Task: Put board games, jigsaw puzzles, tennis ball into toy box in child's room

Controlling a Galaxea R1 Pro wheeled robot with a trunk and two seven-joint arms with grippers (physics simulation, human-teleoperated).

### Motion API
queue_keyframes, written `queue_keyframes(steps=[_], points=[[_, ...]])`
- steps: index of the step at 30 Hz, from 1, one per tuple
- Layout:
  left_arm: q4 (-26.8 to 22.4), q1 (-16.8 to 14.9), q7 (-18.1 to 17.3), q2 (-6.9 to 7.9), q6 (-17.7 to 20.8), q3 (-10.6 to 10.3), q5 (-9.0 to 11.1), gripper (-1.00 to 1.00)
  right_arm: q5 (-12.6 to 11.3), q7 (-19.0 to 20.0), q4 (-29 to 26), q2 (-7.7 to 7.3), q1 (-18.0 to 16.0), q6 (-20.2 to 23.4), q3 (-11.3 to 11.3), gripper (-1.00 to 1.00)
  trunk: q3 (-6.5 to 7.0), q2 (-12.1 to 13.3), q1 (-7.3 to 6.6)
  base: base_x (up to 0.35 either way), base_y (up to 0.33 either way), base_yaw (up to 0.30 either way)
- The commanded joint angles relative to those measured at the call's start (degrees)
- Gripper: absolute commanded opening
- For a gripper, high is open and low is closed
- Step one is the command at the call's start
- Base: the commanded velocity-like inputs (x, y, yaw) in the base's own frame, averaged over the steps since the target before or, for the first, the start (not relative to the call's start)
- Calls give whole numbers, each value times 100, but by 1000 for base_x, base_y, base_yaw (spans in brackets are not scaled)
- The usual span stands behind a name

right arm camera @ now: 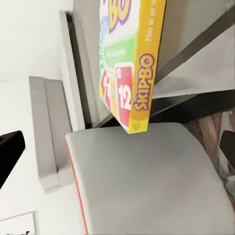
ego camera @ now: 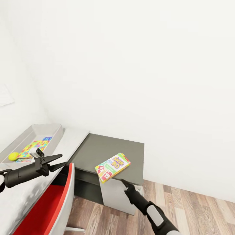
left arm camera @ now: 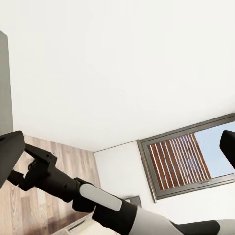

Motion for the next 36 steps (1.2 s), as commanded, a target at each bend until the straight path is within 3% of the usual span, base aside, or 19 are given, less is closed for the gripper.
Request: queue_keyframes(steps=[1, 7, 13, 25, 33, 36], points=[[3, -6, -28, 1, 22, 2, -17, 100, -71, -1, 32, 5, -5, 49, -65, 100, -12, -12, 3, 0, 6, 0], [4, -6, -27, 0, 22, 2, -17, 100, -155, -19, 227, 5, -4, -7, -289, 100, -12, -12, 3, 0, 3, 0], [4, -6, -30, -1, 22, 2, -17, 100, -182, -29, 357, 5, -4, -372, -439, 100, -12, -12, 3, 0, 0, 0], [5, -6, -30, -2, 22, 9, -17, 100, -162, -121, 407, 5, -4, -668, -465, 100, -12, -12, 3, 0, 0, 0], [5, -6, -32, -2, 22, 11, -17, 100, -146, -136, 402, 5, -4, -647, -460, 100, -155, -333, 179, 0, 0, 0], [5, -6, -32, -2, 22, 11, -17, 100, -139, -136, 402, 5, -4, -642, -456, 100, -155, -333, 179, 0, 0, 0]])
